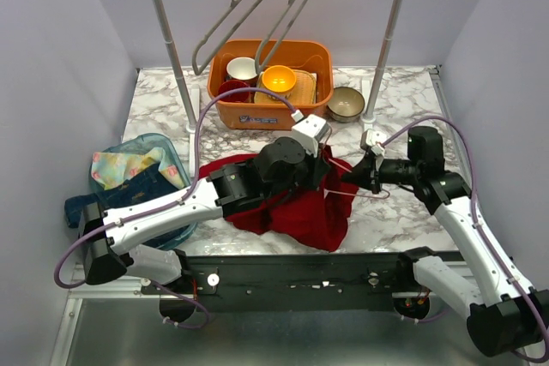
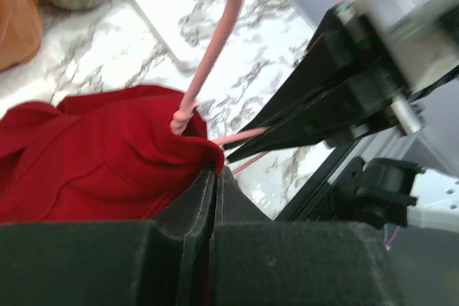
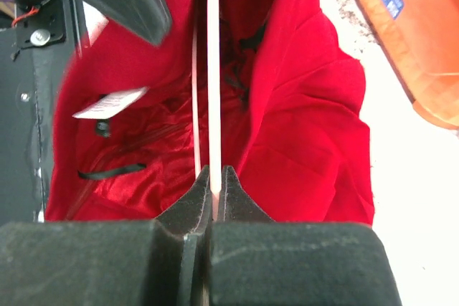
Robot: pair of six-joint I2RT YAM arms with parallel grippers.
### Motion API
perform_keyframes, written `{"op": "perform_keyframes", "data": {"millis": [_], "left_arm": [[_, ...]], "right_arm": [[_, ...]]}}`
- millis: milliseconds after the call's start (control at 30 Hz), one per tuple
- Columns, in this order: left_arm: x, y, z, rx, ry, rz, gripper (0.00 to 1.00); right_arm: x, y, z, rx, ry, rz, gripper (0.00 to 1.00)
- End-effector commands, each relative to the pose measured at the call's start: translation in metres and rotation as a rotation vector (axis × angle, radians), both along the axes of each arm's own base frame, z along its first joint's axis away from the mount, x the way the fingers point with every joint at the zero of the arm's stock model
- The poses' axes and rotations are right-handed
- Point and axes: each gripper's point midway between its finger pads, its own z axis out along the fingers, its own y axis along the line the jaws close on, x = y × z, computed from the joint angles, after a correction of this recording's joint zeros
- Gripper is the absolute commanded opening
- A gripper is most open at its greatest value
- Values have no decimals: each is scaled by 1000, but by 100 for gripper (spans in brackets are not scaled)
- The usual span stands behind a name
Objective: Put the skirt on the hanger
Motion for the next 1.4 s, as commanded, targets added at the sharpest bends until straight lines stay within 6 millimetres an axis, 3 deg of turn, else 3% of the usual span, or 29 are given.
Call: {"op": "perform_keyframes", "data": {"millis": [0, 67, 100, 200, 333, 467, 567, 667, 800, 933, 1033, 1067, 1167, 1267, 1300, 1367], "left_arm": [[-11, 7, -40, 22, 47, -108, 30], [-14, 17, -48, 21, 64, -149, 44], [-15, 26, -62, 64, 68, -160, 56], [-27, 46, -65, 116, 43, -224, 73], [-32, 87, -40, 199, -95, -232, 81], [-16, 135, -19, 346, -333, -159, 86], [-1, 160, -20, 485, -529, -143, 90], [9, 159, -29, 515, -641, -185, 93], [20, 144, -33, 433, -747, -282, 94], [28, 132, -39, 379, -737, -382, 93], [22, 117, -43, 334, -700, -489, 93], [8, 108, -44, 286, -694, -581, 93], [-3, 97, -57, 255, -603, -676, 92], [-10, 90, -69, 214, -509, -720, 84], [-12, 89, -70, 204, -494, -726, 70], [-12, 87, -76, 189, -452, -719, 52]], "right_arm": [[-1, 9, 3, 32, -46, 97, 1], [-1, 12, -2, 51, -35, 121, 1], [0, 14, -6, 57, -19, 126, 1], [5, 17, -12, 72, 9, 128, 1], [11, 19, -21, 67, 41, 127, 1], [18, 20, -25, 62, 22, 123, 1], [20, 20, -28, 56, 13, 129, 1], [17, 20, -28, 57, -10, 156, 1], [5, 22, -29, 59, -75, 215, 1], [-5, 23, -30, 56, -118, 257, 1], [-9, 24, -30, 52, -135, 277, 1], [-11, 24, -31, 49, -132, 279, 1], [-14, 25, -29, 47, -156, 295, 1], [-17, 26, -30, 49, -155, 308, 1], [-17, 26, -30, 48, -156, 309, 1], [-19, 26, -31, 47, -157, 318, 1]]}}
